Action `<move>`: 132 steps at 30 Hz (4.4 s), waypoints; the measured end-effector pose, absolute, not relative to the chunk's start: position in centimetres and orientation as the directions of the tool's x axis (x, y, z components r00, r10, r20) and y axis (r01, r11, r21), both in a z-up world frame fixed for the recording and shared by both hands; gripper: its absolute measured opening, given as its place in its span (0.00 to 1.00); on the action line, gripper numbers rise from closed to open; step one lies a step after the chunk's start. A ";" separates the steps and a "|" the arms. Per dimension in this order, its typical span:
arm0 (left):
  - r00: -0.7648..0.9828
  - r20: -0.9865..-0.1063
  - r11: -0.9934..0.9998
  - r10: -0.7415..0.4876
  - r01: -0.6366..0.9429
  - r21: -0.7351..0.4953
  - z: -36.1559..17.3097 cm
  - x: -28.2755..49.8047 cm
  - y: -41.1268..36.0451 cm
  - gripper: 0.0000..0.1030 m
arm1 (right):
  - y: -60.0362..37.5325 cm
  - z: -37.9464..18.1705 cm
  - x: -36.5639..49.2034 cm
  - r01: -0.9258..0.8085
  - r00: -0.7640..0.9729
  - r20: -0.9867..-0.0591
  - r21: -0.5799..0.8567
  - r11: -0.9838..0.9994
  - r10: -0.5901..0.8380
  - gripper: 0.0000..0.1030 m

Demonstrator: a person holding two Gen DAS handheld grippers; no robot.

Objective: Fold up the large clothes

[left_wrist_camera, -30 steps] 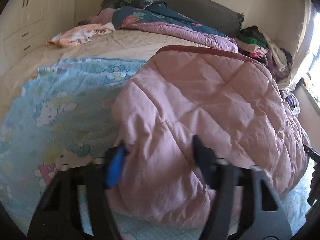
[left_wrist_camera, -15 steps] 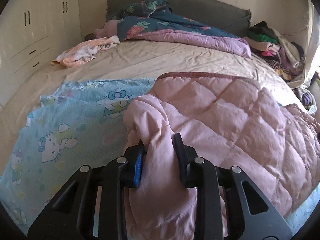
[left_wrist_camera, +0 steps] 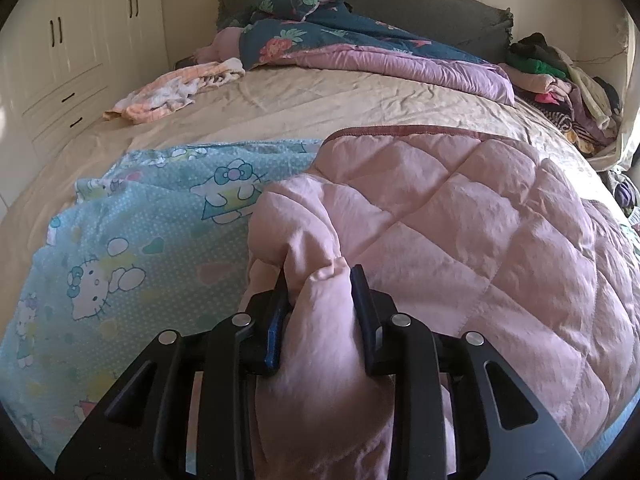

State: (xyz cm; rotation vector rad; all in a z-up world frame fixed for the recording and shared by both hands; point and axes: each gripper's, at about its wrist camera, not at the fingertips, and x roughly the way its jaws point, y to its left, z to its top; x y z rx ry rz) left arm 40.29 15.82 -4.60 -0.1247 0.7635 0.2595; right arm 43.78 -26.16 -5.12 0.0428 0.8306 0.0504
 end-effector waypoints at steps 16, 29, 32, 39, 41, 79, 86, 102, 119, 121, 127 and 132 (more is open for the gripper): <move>0.723 -0.680 0.948 0.122 -0.289 -0.137 -1.1 35.3 16.4 0.91 | -29.6 -0.1 37.2 -0.012 0.721 -0.658 0.303 0.953 0.219 0.95; 0.747 -0.657 0.951 0.102 -0.267 -0.156 1.2 28.1 14.3 0.91 | -29.4 3.4 28.3 -0.087 0.765 -0.589 0.306 0.948 0.260 0.96; 0.744 -0.660 0.953 0.103 -0.264 -0.148 1.1 27.2 13.8 0.91 | -28.9 3.2 27.0 -0.096 0.763 -0.591 0.299 0.949 0.263 0.96; 0.722 -0.685 0.956 0.095 -0.259 -0.141 -0.2 25.8 13.0 0.91 | -28.4 1.5 25.7 -0.075 0.732 -0.622 0.334 0.939 0.280 0.96; 0.716 -0.693 0.955 0.091 -0.260 -0.144 -0.6 25.7 12.9 0.91 | -28.3 1.0 25.6 -0.068 0.724 -0.631 0.336 0.939 0.278 0.96; 0.696 -0.653 0.601 -0.298 -0.395 -0.695 -11.2 34.9 17.8 0.92 | -28.6 -8.3 35.1 0.193 0.609 -0.702 0.582 0.790 0.368 0.96; 0.715 -0.639 0.623 -0.284 -0.369 -0.689 -11.5 34.9 17.8 0.92 | -29.0 -10.2 36.6 0.174 0.639 -0.638 0.663 0.728 0.429 0.96; 0.744 -0.646 0.741 -0.171 -0.335 -0.582 -8.2 35.0 15.8 0.65 | -26.3 -6.7 36.3 -0.002 0.675 -0.629 0.522 0.853 0.386 0.51; 0.753 -0.657 0.889 -0.046 -0.268 -0.371 -2.5 33.6 12.6 0.38 | -22.8 -0.8 34.0 -0.179 0.749 -0.599 0.231 0.956 0.284 0.34; 0.757 -0.652 0.892 -0.045 -0.263 -0.367 -2.0 33.1 12.4 0.38 | -22.7 -0.1 33.4 -0.193 0.756 -0.590 0.210 0.958 0.282 0.33; 0.762 -0.647 0.910 -0.033 -0.245 -0.335 -0.6 31.4 11.7 0.37 | -22.6 1.6 31.4 -0.226 0.768 -0.578 0.161 0.961 0.277 0.33; 0.760 -0.649 0.912 -0.034 -0.242 -0.331 -0.2 30.0 11.6 0.37 | -22.7 2.4 29.6 -0.240 0.769 -0.574 0.147 0.960 0.280 0.33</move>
